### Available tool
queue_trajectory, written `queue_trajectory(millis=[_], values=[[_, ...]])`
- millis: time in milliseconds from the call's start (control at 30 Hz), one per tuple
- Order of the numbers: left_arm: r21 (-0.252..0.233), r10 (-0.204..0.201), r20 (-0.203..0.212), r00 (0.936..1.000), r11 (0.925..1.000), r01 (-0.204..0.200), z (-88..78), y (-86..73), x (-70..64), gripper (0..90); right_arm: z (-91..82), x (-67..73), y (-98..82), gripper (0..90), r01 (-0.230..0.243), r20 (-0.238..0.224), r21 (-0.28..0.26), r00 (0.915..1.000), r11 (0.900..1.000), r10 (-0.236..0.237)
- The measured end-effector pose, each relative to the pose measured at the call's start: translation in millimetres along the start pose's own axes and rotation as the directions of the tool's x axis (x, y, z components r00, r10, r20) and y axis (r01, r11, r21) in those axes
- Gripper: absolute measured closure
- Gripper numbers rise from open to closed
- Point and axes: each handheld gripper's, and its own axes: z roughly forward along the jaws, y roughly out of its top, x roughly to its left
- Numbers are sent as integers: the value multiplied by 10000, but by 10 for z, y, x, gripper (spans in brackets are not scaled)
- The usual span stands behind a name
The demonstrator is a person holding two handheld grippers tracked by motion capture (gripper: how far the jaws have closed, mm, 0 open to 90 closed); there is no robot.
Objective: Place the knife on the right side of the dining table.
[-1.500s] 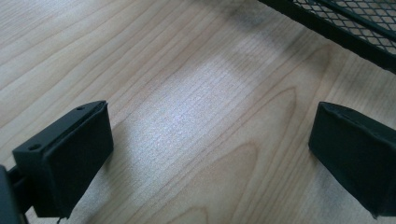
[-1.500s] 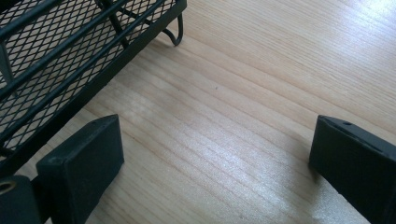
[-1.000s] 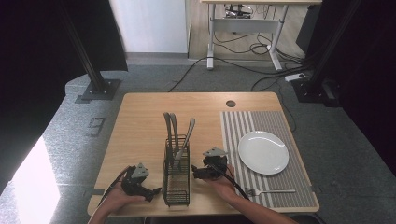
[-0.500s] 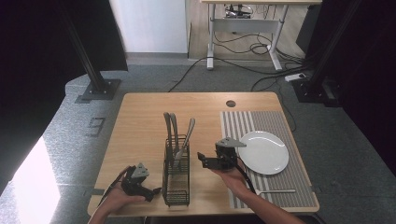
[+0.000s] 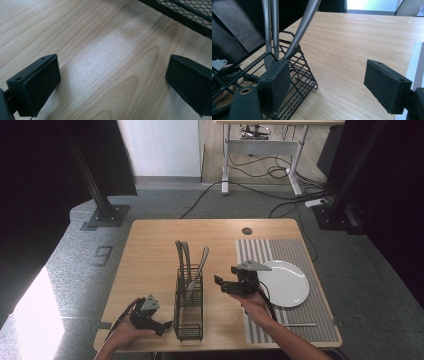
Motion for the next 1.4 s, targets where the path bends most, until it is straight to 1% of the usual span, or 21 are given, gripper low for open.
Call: queue_trajectory(millis=[167,200,333,567,733,833,1167,1200,1400], values=[[0,-4,1,10000,10000,4,0,0,0,0,-9,-5,45,218,-1,-78,-72,10000,10000,0],[1,-3,0,10000,10000,3,0,0,0,0,1,-1,65,235,55,-214,-27,9998,10000,-55],[1,-6,1,10000,10000,6,0,0,0,0,48,8,101,257,163,-335,-15,9993,9999,-163],[2,-3,0,10000,10000,3,0,0,0,0,116,8,165,275,98,-547,-86,9984,9999,-103],[-2,-11,-9,10000,10000,11,-1,-1,-2,0,164,21,226,297,257,-751,-150,9968,9996,-267],[-2,-15,-12,10000,10000,15,-1,-1,-2,0,179,35,251,298,508,-734,-245,9959,9984,-525],[-2,-21,-19,10000,10000,21,-1,-1,-3,0,260,35,298,304,325,-820,-246,9960,9992,-344],[-3,-20,-18,10000,10000,20,-1,-1,-2,0,279,26,304,309,217,-889,-239,9958,9995,-237],[-16,-35,-16,10000,10000,35,0,-1,-4,0,322,26,320,326,165,-1005,-272,9947,9995,-192]])
